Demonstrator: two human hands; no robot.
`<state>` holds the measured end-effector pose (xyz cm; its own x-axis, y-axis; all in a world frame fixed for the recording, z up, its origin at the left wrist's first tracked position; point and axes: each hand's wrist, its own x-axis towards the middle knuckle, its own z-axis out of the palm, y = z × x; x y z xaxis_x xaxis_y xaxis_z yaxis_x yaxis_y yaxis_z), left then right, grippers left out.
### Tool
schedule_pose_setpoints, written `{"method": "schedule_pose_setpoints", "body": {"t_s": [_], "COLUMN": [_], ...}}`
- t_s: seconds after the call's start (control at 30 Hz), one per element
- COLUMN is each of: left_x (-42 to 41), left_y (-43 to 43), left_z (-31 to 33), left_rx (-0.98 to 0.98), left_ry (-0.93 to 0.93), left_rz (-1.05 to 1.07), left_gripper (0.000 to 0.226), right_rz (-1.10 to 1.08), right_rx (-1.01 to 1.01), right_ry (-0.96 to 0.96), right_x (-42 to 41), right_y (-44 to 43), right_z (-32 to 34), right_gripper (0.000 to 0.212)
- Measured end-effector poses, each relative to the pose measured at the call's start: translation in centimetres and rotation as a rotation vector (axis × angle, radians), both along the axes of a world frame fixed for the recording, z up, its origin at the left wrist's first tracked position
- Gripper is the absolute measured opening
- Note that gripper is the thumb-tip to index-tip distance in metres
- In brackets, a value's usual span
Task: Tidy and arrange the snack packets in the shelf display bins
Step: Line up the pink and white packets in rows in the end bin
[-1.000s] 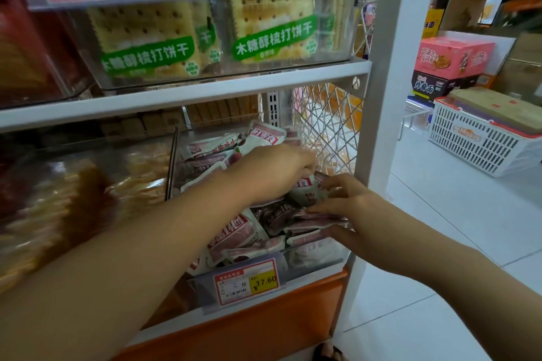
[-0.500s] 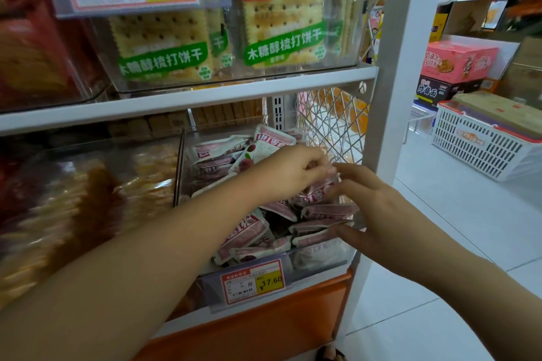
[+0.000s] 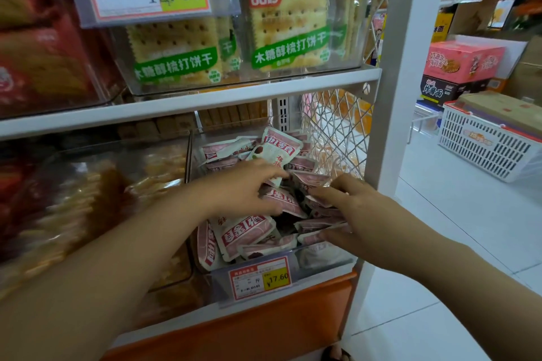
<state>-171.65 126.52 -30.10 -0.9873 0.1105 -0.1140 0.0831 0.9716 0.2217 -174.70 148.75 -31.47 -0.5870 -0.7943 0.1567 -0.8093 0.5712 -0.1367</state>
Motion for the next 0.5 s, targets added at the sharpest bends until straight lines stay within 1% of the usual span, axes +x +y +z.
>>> {"method": "schedule_pose_setpoints", "body": {"t_s": [0.07,0.2,0.23,0.4,0.5], "left_x": [0.3,0.0,-0.1,-0.1,-0.1], "left_y": [-0.2,0.0,0.2,1.3,0.9], "left_z": [-0.7,-1.2,-1.1,-0.8,-0.3], "left_rx": [-0.095,-0.136,-0.154,-0.32,-0.254], "left_ry": [-0.068,-0.096,-0.093,0.045,0.162], "left_rz": [-0.027,-0.05,-0.049,-0.061,-0.038], "left_gripper": [0.067,0.074,0.072,0.044,0.031], "right_rz": [0.003,-0.015,-0.016,-0.007,0.014], "right_rx": [0.018,0.054,0.06,0.05,0.035], "right_ry": [-0.007,-0.072,-0.079,-0.1,-0.099], "right_x": [-0.1,-0.3,-0.3,-0.3,-0.5], "right_y": [-0.3,-0.7,-0.7,-0.5,-0.4], "right_z": [0.0,0.3,0.3,0.4,0.4], "right_gripper": [0.059,0.055,0.055,0.053,0.05]}}
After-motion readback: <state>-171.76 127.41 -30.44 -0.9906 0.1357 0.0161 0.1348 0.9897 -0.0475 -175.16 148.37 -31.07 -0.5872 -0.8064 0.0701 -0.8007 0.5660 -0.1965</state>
